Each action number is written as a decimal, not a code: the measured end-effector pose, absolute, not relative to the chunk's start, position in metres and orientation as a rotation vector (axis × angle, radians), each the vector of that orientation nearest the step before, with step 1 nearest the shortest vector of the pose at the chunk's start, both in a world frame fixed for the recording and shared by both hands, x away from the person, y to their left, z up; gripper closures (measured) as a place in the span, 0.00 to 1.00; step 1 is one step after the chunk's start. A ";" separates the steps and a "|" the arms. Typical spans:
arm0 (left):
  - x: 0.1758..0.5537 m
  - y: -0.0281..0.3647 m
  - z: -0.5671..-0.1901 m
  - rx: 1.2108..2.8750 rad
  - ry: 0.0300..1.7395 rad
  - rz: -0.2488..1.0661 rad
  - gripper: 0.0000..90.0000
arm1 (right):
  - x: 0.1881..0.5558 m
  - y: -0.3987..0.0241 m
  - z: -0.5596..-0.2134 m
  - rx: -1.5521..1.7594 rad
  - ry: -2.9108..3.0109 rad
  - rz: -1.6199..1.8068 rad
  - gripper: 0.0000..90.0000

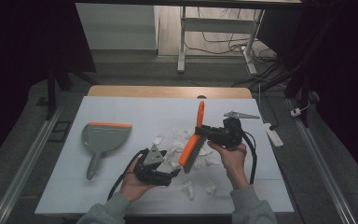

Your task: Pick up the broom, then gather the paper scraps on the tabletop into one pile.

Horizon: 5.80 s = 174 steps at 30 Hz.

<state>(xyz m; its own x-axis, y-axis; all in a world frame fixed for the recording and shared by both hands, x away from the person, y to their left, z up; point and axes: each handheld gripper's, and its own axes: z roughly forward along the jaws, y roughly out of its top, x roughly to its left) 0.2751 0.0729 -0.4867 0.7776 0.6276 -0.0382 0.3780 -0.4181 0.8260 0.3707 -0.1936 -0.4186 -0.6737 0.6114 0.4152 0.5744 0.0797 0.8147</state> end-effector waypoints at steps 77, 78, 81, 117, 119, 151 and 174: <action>0.320 0.049 -0.454 2.616 0.480 0.211 0.88 | 0.341 -0.147 -0.417 0.390 2.769 0.967 0.40; 0.320 0.048 -0.453 2.621 0.464 0.211 0.88 | 0.342 -0.146 -0.419 0.379 2.786 0.948 0.41; 0.319 0.045 -0.452 2.623 0.431 0.204 0.88 | 0.344 -0.143 -0.424 0.343 2.823 0.888 0.44; 0.279 0.116 -0.442 2.302 0.737 0.469 0.40 | 0.333 -0.180 -0.430 0.414 2.751 0.879 0.78; 0.273 0.130 -0.447 2.288 0.794 0.497 0.41 | 0.334 -0.187 -0.428 0.463 2.712 0.908 0.78; 0.243 0.219 -0.493 2.073 1.024 0.565 0.34 | 0.367 -0.245 -0.415 0.930 2.472 0.877 0.78; 0.247 0.223 -0.498 2.065 1.025 0.530 0.33 | 0.449 -0.236 -0.435 1.182 2.527 0.345 0.78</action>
<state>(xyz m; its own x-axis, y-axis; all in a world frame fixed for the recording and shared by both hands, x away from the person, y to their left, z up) 0.2474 0.2228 -0.4983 0.5922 0.8052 0.0314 0.4912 -0.3916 0.7780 0.4485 -0.2364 -0.4355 -0.6018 0.7754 -0.1913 0.6956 0.6266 0.3515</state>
